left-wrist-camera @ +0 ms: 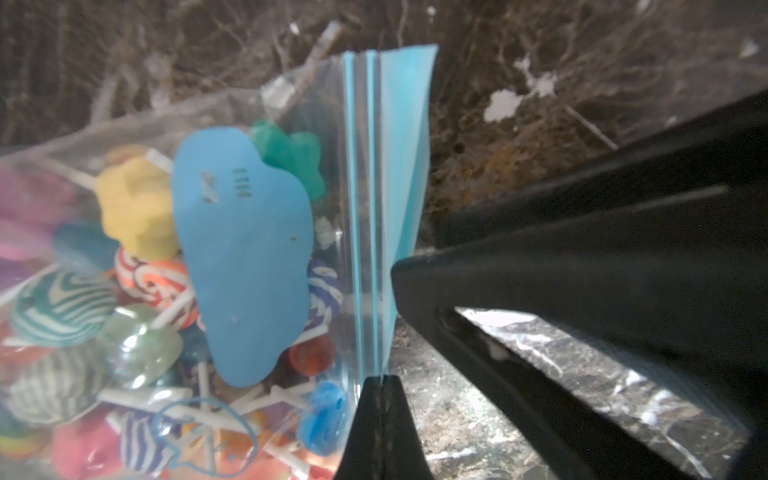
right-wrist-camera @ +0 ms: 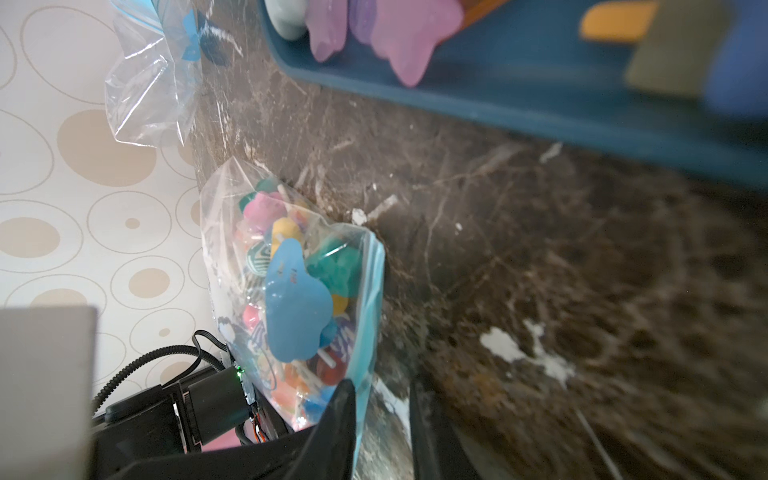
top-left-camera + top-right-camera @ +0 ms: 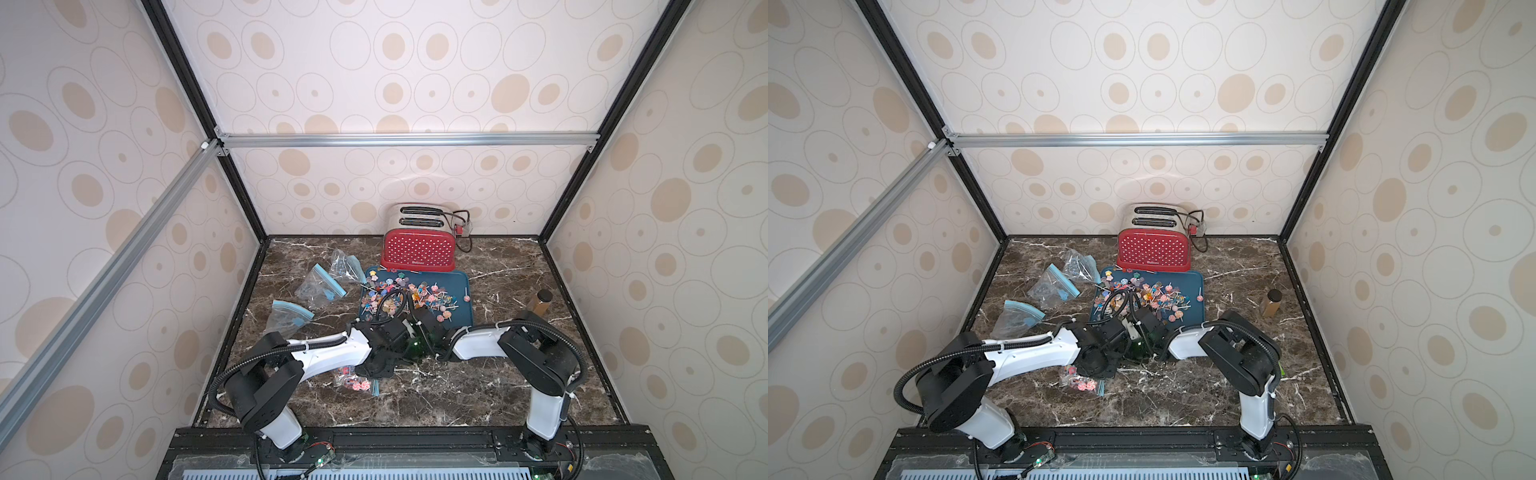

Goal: Pour candies out of the ziploc bag
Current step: Open the ziploc bag at the center of the board.

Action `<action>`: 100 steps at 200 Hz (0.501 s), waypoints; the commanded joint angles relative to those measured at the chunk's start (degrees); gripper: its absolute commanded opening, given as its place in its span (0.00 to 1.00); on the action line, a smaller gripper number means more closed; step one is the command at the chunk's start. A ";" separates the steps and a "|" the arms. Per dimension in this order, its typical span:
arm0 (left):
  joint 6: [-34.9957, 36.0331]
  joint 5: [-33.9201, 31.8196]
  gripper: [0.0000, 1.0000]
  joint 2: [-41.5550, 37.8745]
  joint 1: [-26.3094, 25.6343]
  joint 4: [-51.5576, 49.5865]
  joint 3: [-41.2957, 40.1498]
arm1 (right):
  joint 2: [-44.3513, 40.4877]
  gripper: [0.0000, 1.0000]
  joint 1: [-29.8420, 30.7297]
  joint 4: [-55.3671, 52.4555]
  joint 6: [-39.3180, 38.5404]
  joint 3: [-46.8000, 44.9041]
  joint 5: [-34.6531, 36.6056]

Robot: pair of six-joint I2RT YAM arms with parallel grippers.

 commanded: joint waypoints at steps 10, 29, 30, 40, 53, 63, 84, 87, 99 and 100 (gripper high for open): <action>0.52 -1.23 0.00 -0.32 -0.44 -0.96 0.24 | 2.79 0.26 0.86 -5.05 0.48 -0.27 1.76; 0.68 -1.30 0.00 -0.59 -0.44 -1.10 0.25 | 3.39 0.26 0.94 -5.18 0.44 0.49 1.59; 0.68 -1.30 0.00 -0.55 -0.51 -1.11 0.29 | 3.40 0.26 1.03 -5.20 0.41 0.47 1.59; 0.71 -1.39 0.00 -0.62 -0.50 -1.24 0.33 | 3.72 0.25 1.14 -5.40 0.39 0.85 1.59; 0.68 -1.39 0.00 -0.71 -0.56 -1.29 0.42 | 3.99 0.25 1.28 -5.58 0.39 1.15 1.67; 0.66 -1.48 0.00 -0.94 -0.47 -1.39 0.33 | 4.18 0.24 1.48 -5.81 0.41 1.32 1.75; 0.67 -1.74 0.00 -1.11 -0.41 -1.64 0.42 | 4.29 0.22 1.73 -5.96 0.50 1.46 1.85; 0.68 -1.81 0.00 -1.13 -0.46 -1.60 0.42 | 4.34 0.21 1.78 -5.98 0.48 1.42 1.90; 0.60 -1.83 0.00 -1.26 -0.42 -1.62 0.42 | 4.46 0.20 1.83 -6.05 0.47 1.46 1.94; 0.64 -1.83 0.00 -1.24 -0.42 -1.63 0.42 | 4.46 0.20 1.83 -6.07 0.52 1.44 1.98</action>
